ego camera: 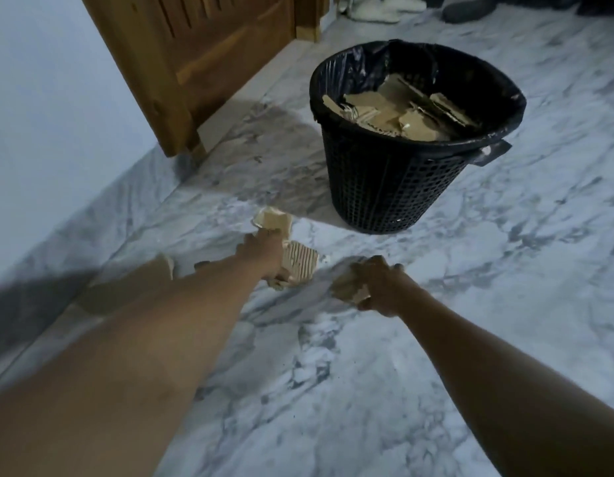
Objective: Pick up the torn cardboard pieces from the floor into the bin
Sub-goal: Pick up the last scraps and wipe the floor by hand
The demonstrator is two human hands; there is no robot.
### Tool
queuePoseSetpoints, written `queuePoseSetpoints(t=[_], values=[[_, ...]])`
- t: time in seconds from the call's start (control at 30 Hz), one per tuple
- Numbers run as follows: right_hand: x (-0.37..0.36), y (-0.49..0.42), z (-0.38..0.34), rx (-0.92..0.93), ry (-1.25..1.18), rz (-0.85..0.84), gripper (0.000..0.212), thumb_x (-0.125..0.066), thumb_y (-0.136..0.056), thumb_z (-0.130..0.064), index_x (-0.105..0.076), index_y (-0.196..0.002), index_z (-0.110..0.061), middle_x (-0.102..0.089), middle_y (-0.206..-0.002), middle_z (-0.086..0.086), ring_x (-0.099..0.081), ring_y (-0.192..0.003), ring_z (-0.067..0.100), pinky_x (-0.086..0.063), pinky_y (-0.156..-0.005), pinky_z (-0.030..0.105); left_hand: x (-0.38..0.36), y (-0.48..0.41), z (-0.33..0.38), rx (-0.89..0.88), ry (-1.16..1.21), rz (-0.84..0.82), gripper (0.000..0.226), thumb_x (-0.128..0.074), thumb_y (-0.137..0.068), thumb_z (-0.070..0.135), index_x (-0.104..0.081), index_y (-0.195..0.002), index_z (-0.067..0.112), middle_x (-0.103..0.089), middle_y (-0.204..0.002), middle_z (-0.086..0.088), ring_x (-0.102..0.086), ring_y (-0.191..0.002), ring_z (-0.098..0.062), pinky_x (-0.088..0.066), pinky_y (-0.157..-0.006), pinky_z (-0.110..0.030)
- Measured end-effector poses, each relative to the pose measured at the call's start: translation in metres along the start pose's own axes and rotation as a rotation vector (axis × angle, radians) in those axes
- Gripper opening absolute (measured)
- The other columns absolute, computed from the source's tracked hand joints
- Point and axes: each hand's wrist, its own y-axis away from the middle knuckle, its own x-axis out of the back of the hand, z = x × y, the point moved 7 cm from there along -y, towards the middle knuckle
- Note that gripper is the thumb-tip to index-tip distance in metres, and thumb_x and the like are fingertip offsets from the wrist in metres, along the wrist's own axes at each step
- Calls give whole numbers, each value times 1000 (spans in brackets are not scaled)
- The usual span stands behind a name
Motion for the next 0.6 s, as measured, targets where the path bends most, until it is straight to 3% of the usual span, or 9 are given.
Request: queuePoseSetpoints(t=[0.13,0.23,0.3,0.37,0.5,0.57,0.6], values=[[9,15,-2,-157,-37,58,67,-78,-79,-36,-41,-134,-29,-45,-130,1,-42,-121,35,-50,-90,45,9,-15,2,30,85,-65,98,-93,-58,44,-39,-134,13,-59,-125,-9,-54,-116,-35,-37,-97,-47],[1,24,0,-279,6,49,37,-69,-85,-32,-49,-115,-27,-56,-125,2,-49,-115,32,-50,-85,42,7,-19,1,9,80,-65,67,-86,-71,38,-52,-124,15,-62,-106,-4,-56,-111,-32,-34,-87,-44],[-13,39,-1,-358,-43,16,37,-65,-86,-39,-46,-116,-29,-56,-127,3,-51,-116,34,-48,-91,45,4,-15,2,9,110,-55,42,-77,-82,31,-58,-116,15,-63,-109,-4,-55,-114,-33,-33,-91,-43],[-23,51,0,-441,-128,-51,47,-63,-86,-45,-42,-125,-30,-52,-126,2,-49,-117,36,-45,-97,48,5,-12,6,-8,121,-43,35,-71,-87,28,-60,-118,15,-62,-120,-5,-53,-119,-33,-33,-98,-44],[-24,41,3,-353,-259,-154,51,-64,-77,-44,-49,-119,-19,-51,-112,6,-57,-100,27,-50,-92,40,7,-13,17,-177,-81,53,49,-77,-78,39,-62,-118,15,-56,-121,-7,-50,-118,-32,-34,-100,-48],[-20,33,-2,-240,-199,-181,42,-58,-91,-24,-50,-129,-6,-46,-111,4,-49,-79,14,-51,-66,12,10,-13,20,-263,-170,117,75,-82,-66,54,-57,-126,17,-34,-142,-11,-30,-132,-36,-27,-107,-55],[-20,32,-11,-179,-157,-228,36,-54,-96,-14,-50,-130,-6,-46,-112,2,-46,-79,11,-47,-63,7,11,-15,19,-292,-178,119,85,-83,-62,59,-54,-131,18,-18,-154,-11,-16,-140,-40,-19,-111,-60]])
